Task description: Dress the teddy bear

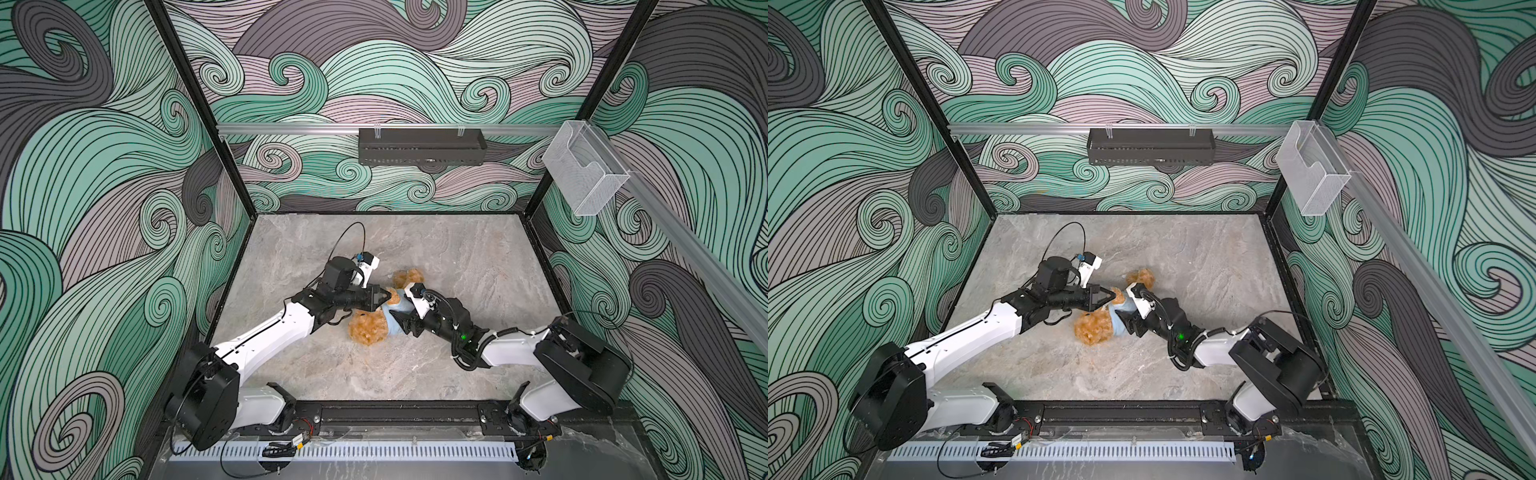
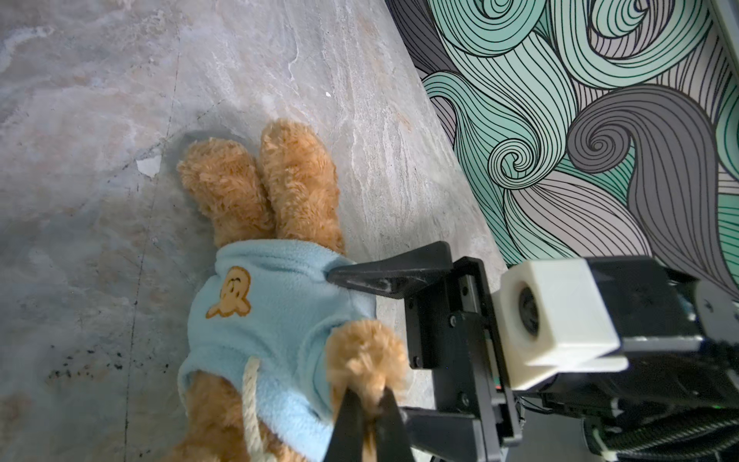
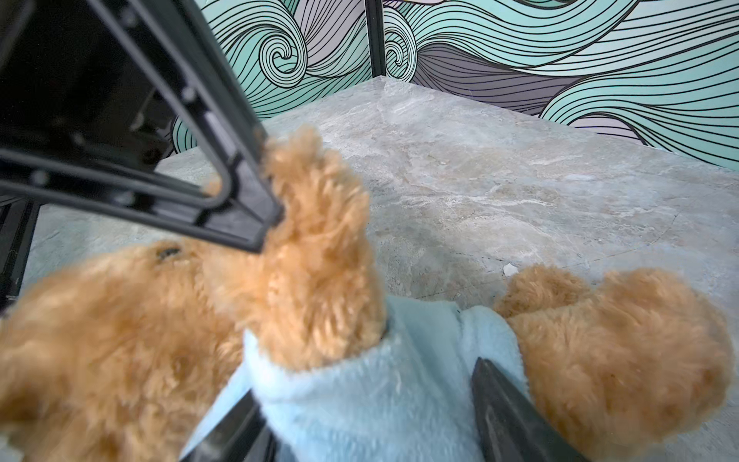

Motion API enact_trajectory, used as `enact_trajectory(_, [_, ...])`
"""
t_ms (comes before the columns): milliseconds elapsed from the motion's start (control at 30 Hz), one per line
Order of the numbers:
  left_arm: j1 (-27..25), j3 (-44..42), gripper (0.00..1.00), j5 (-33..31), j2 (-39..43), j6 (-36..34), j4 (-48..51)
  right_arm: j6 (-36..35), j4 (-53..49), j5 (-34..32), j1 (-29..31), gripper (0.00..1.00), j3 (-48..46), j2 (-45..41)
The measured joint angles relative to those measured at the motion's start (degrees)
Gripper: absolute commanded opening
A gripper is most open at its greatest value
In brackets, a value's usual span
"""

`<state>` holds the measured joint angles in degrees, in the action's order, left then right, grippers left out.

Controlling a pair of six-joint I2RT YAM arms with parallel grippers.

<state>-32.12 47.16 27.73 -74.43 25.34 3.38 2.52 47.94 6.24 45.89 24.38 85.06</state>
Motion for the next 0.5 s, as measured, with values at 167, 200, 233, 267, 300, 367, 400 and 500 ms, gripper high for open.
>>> enact_trajectory(167, [0.5, 5.1, 0.00, -3.9, -1.4, -8.3, 2.3, 0.9, -11.1, 1.5, -1.1, 0.84, 3.3, -8.2])
enact_trajectory(200, [0.5, 5.9, 0.00, -5.2, -1.4, -10.0, 2.5, 1.3, -12.9, 1.7, -1.7, 0.84, 4.1, -10.0])
enact_trajectory(233, [0.6, 6.7, 0.00, -6.3, -1.4, -11.9, 2.6, 1.8, -14.6, 2.2, -2.4, 0.84, 4.7, -11.9])
enact_trajectory(267, [0.6, 7.5, 0.00, -7.2, -1.5, -13.6, 2.8, 2.2, -15.9, 2.4, -3.2, 0.85, 5.2, -13.6])
enact_trajectory(300, [0.6, 8.3, 0.00, -8.0, -1.6, -15.6, 3.0, 2.7, -17.3, 2.9, -4.2, 0.85, 5.7, -15.6])
enact_trajectory(367, [0.7, 10.3, 0.00, -8.4, -2.5, -20.2, 3.5, 3.7, -19.5, 3.0, -6.4, 0.86, 6.3, -19.0])
enact_trajectory(400, [0.7, 11.3, 0.00, -8.3, -3.2, -22.4, 3.6, 4.1, -20.7, 2.8, -7.6, 0.86, 6.6, -20.5])
enact_trajectory(500, [0.5, 13.5, 0.06, -7.4, -6.5, -27.1, 3.8, 5.4, -24.6, 1.4, -10.9, 0.86, 7.6, -23.8])
